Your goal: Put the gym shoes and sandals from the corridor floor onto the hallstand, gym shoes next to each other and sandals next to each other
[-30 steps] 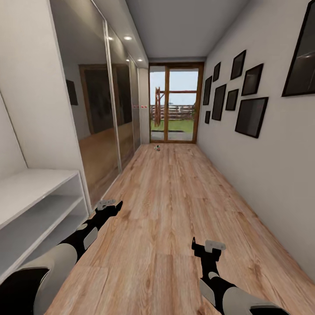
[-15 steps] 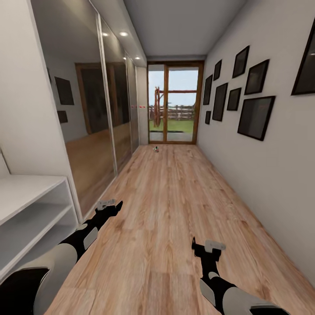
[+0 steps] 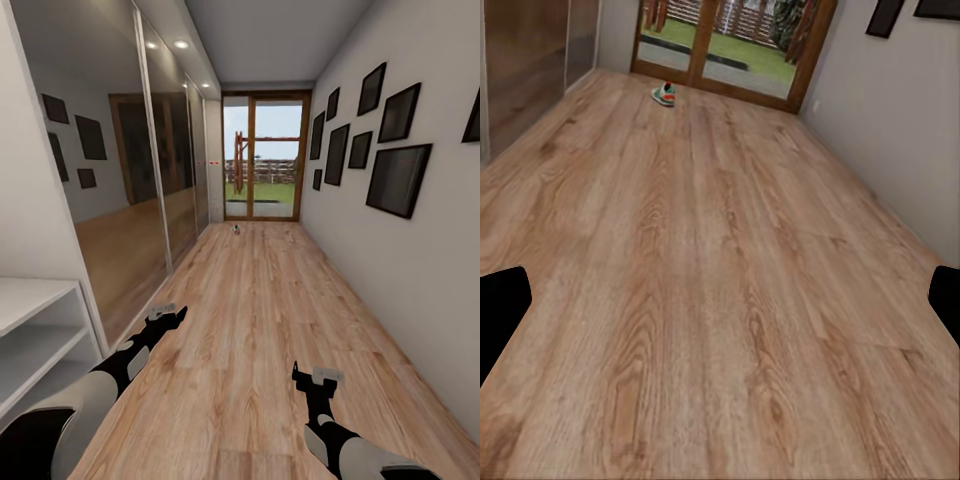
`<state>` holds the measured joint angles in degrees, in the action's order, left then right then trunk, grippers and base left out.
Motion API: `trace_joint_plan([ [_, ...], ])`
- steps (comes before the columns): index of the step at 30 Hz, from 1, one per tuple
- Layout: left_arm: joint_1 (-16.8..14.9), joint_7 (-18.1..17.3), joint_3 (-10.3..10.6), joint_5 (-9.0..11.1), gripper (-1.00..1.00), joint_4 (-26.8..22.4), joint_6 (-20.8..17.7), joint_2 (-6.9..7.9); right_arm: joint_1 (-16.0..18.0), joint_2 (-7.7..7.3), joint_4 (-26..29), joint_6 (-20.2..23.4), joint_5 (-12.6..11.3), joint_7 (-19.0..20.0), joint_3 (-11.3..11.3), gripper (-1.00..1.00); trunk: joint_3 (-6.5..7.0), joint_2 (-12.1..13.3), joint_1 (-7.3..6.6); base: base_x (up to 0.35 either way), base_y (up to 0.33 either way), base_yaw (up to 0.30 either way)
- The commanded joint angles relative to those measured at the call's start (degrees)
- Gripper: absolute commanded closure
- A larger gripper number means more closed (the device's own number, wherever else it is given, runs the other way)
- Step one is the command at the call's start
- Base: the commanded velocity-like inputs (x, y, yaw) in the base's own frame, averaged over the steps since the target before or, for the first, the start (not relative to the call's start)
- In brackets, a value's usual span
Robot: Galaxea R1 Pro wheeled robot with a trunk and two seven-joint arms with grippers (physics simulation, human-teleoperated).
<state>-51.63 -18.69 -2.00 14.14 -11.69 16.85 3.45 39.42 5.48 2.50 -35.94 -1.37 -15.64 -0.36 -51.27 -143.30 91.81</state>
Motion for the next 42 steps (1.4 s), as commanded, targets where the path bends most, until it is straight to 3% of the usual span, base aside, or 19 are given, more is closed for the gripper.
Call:
trace_joint_plan([
  [1,-0.1,-0.5,-0.2,0.4,-1.0,0.1,0.0,0.0,0.0,0.03,0.0,-0.2,-0.1,-0.1,0.0,-1.0,-0.06,0.0,0.02,0.346,-0.102,0.0],
  [42,-0.1,-0.5,-0.2,0.4,-1.0,0.1,0.0,-0.02,0.0,0.05,0.0,-0.2,-0.1,-0.1,0.0,-1.0,-0.06,0.0,0.02,0.346,-0.102,0.0],
])
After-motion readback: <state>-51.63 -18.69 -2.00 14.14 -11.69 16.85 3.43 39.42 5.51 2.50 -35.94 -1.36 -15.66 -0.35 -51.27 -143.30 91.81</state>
